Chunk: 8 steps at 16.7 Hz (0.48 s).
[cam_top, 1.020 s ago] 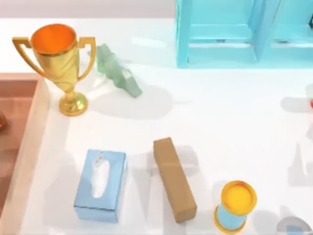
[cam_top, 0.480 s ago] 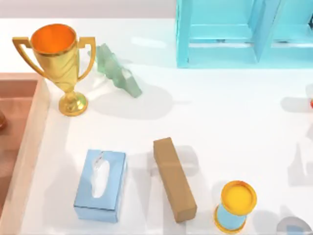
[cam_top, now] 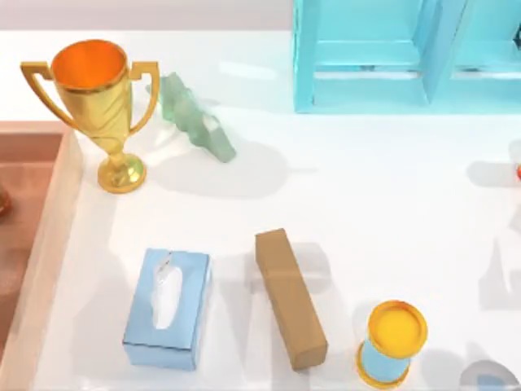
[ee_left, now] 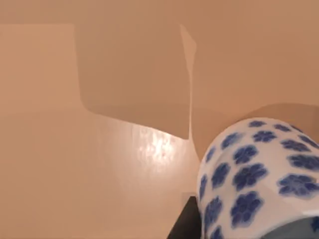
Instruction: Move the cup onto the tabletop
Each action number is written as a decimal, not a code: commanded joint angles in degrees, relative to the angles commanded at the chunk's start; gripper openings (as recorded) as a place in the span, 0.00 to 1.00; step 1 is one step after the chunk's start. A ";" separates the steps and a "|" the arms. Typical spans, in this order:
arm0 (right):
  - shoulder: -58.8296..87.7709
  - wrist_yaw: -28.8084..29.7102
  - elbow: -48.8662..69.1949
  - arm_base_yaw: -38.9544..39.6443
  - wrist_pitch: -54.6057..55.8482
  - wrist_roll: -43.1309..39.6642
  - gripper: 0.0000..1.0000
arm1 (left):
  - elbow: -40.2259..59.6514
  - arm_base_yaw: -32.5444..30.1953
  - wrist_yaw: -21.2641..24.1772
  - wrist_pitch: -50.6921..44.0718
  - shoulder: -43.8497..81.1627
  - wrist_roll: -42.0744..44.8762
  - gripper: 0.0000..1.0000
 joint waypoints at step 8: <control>0.00 0.00 0.00 0.00 0.00 0.00 1.00 | 8.63 -3.18 -0.69 -3.77 -3.66 -10.49 0.00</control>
